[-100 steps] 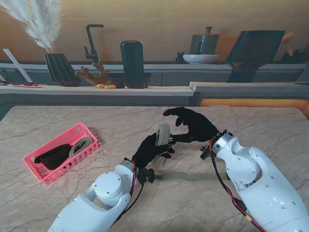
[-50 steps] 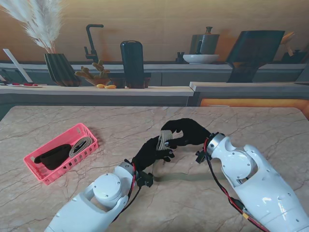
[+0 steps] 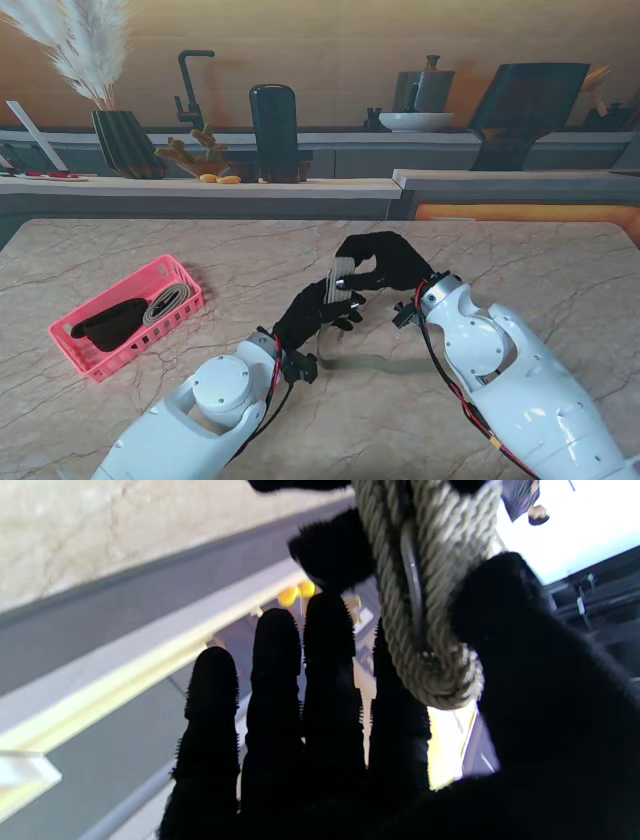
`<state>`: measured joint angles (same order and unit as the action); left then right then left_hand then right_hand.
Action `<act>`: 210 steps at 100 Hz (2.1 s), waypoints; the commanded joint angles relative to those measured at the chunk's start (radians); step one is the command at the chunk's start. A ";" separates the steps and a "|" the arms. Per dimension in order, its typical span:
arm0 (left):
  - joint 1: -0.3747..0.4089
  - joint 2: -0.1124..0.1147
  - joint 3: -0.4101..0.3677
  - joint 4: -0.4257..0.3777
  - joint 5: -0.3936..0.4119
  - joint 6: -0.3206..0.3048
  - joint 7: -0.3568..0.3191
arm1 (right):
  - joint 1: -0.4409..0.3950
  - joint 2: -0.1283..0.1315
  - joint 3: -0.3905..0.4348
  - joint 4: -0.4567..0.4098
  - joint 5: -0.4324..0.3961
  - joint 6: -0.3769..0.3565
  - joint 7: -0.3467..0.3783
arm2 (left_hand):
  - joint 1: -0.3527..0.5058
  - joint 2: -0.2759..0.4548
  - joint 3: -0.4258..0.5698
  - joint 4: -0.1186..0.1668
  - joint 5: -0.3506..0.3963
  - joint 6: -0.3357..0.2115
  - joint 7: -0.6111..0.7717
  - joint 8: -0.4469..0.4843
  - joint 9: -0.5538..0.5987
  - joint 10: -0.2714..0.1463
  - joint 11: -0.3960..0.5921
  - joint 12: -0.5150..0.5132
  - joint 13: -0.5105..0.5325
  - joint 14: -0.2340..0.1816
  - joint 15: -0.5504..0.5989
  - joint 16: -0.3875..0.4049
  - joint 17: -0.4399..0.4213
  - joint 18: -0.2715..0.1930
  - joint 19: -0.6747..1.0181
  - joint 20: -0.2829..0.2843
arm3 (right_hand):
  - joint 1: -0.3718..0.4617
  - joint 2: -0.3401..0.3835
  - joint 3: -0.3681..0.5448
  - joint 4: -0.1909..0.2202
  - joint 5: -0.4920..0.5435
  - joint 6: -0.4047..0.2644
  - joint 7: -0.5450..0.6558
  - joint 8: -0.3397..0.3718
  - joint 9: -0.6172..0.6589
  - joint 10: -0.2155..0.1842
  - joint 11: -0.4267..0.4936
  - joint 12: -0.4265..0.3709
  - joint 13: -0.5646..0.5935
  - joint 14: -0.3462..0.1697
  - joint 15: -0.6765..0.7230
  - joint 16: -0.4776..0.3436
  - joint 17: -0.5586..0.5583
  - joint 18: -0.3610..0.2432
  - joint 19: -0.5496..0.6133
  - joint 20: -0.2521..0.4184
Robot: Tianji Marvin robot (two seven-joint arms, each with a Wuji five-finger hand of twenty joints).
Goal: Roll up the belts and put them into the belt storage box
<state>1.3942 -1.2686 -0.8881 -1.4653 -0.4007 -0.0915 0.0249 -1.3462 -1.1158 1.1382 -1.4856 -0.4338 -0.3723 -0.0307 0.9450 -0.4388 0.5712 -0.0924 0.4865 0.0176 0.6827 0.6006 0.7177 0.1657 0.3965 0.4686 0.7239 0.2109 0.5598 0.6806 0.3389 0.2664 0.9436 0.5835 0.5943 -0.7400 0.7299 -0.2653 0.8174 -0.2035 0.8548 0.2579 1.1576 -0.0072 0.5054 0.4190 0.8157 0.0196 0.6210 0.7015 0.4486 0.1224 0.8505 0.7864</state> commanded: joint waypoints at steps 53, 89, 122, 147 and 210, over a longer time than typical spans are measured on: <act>0.019 -0.010 -0.009 -0.023 0.040 0.041 0.050 | -0.029 -0.034 0.132 -0.193 -0.222 0.031 -0.235 | 0.343 0.256 -0.379 0.029 0.044 0.007 -0.007 -0.030 0.041 0.007 -0.020 0.089 -0.019 0.029 0.015 -0.064 -0.047 0.006 -0.009 -0.099 | 0.099 0.110 0.123 0.067 0.026 -0.197 0.196 0.041 -0.006 -0.041 0.090 -0.031 -0.025 -0.051 0.082 0.006 0.005 -0.019 0.083 -0.019; 0.031 -0.001 -0.009 -0.055 -0.011 0.041 0.004 | 0.004 -0.042 0.075 -0.132 -0.250 0.049 -0.289 | 0.346 0.323 -0.302 0.043 0.037 0.008 0.001 -0.012 0.063 0.018 -0.023 0.059 0.021 0.028 -0.016 -0.103 -0.006 -0.001 0.013 -0.105 | 0.111 0.121 0.103 0.087 0.009 -0.183 0.205 0.034 -0.027 -0.031 0.122 -0.046 -0.041 -0.043 0.115 0.007 -0.007 -0.017 0.108 -0.037; 0.052 -0.030 -0.015 -0.085 -0.202 0.044 0.040 | 0.013 -0.052 -0.023 -0.011 -0.292 -0.001 -0.379 | 0.346 0.280 -0.374 0.032 0.046 0.014 -0.020 -0.045 0.104 0.001 -0.034 0.001 0.038 0.020 -0.039 -0.151 0.006 -0.015 0.019 -0.118 | 0.111 0.125 0.101 0.090 0.003 -0.179 0.210 0.028 -0.034 -0.031 0.136 -0.056 -0.045 -0.042 0.130 0.006 -0.016 -0.013 0.122 -0.045; 0.084 -0.043 -0.036 -0.127 -0.273 0.015 0.107 | 0.014 -0.041 -0.070 0.059 -0.347 -0.071 -0.393 | 0.009 0.135 -0.216 0.032 0.006 0.039 -0.084 -0.074 0.032 -0.010 -0.027 -0.122 -0.009 0.001 -0.075 -0.197 -0.017 -0.012 -0.010 -0.136 | 0.106 0.121 0.103 0.090 0.004 -0.187 0.214 0.022 -0.031 -0.036 0.140 -0.065 -0.043 -0.046 0.130 0.000 -0.018 -0.011 0.127 -0.053; 0.075 -0.009 -0.067 -0.071 -0.239 -0.095 -0.031 | 0.041 -0.037 -0.135 0.138 -0.359 -0.083 -0.387 | -0.510 -0.208 0.151 -0.073 -0.205 0.041 -0.253 -0.142 -0.181 -0.013 -0.125 -0.154 -0.154 -0.010 -0.240 -0.237 -0.103 0.066 -0.175 -0.183 | 0.102 0.120 0.111 0.088 0.002 -0.188 0.219 0.015 -0.032 -0.035 0.144 -0.070 -0.042 -0.043 0.124 -0.009 -0.020 -0.008 0.132 -0.066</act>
<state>1.4961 -1.2926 -0.9387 -1.5143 -0.6694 -0.1749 0.0338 -1.2765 -1.1538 1.0043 -1.3627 -0.8065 -0.4718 -0.4422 0.4488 -0.5743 0.7756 -0.1094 0.2607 0.2070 0.4585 0.4728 0.5504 0.1774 0.2950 0.3326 0.5822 0.2197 0.3320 0.4550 0.2404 0.3221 0.7861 0.4105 0.6198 -0.6775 0.7580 -0.2396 0.6652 -0.2739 0.8885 0.2224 1.1338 -0.0302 0.6288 0.3594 0.7942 0.0050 0.7309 0.7015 0.4453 0.1222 0.9536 0.7350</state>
